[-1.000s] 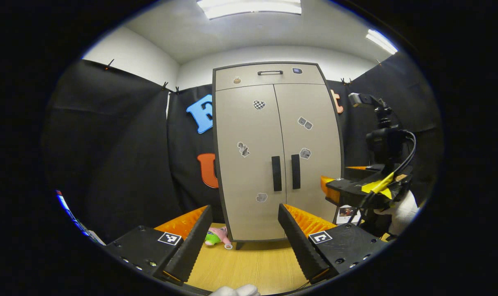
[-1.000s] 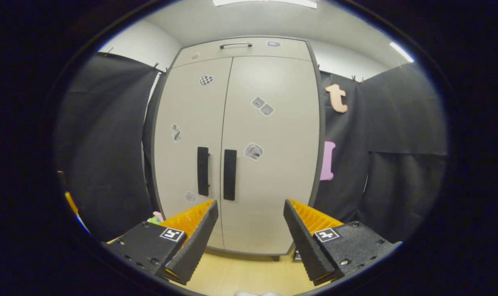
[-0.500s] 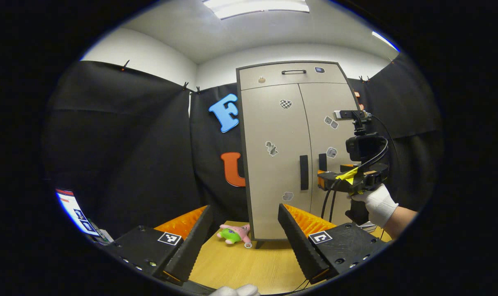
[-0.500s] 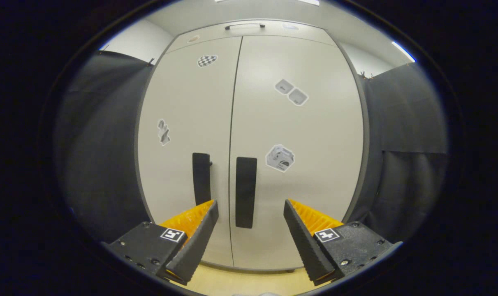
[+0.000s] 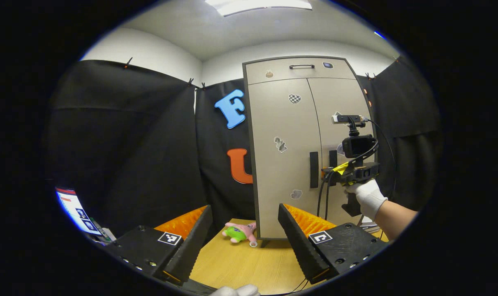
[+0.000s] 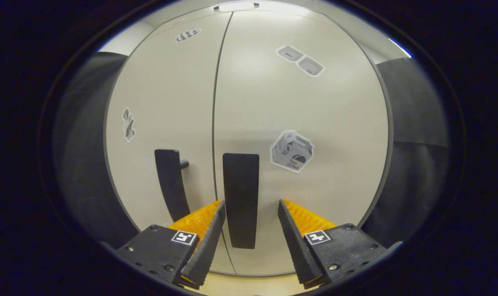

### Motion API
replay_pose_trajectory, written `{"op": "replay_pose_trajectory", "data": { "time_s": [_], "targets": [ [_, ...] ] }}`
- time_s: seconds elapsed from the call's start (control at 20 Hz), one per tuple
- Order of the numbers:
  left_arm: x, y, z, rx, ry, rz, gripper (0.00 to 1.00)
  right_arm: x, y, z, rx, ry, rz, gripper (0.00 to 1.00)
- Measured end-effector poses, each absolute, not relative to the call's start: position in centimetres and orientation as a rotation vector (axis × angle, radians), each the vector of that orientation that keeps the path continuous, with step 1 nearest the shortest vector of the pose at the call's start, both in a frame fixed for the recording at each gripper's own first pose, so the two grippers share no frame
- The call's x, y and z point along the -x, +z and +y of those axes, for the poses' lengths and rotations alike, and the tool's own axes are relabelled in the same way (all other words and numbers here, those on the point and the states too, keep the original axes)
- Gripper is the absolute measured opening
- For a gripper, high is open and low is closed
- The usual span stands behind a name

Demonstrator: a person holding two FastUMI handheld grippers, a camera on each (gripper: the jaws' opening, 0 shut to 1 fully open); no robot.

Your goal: Open the right door of the double-door shoe cabinet with the right hand, and open the left door with the left hand.

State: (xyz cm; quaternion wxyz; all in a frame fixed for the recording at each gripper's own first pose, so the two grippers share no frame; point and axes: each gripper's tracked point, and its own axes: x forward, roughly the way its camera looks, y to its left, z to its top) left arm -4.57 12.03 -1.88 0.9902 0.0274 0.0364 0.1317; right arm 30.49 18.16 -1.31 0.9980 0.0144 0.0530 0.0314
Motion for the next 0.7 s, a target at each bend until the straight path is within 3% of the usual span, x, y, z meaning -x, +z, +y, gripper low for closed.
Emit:
{"op": "replay_pose_trajectory", "data": {
  "time_s": [0.05, 0.15, 0.2, 0.35, 0.4, 0.7],
  "targets": [
    [4.56, -1.94, 12.07, -0.057, 0.268, 0.073, 0.96, -30.69, -1.28, 18.41, -0.028, 0.07, 0.108, 0.81],
    [4.42, -1.97, 11.92, -0.049, 0.267, 0.076, 0.96, -30.69, -1.39, 18.12, -0.02, 0.042, 0.106, 0.73],
    [4.32, -1.84, 11.95, -0.047, 0.265, 0.074, 0.96, -30.49, -1.44, 18.28, -0.027, 0.044, 0.105, 0.6],
    [4.07, -1.72, 11.99, -0.052, 0.265, 0.066, 0.96, -30.62, -1.56, 18.91, -0.041, 0.062, 0.106, 0.45],
    [4.04, -1.73, 11.97, -0.049, 0.265, 0.067, 0.96, -30.71, -1.61, 18.83, -0.037, 0.061, 0.109, 0.34],
    [4.12, -1.69, 11.72, -0.043, 0.244, 0.068, 0.96, -29.92, -1.63, 18.75, -0.024, 0.106, 0.11, 0.25]
  ]
}}
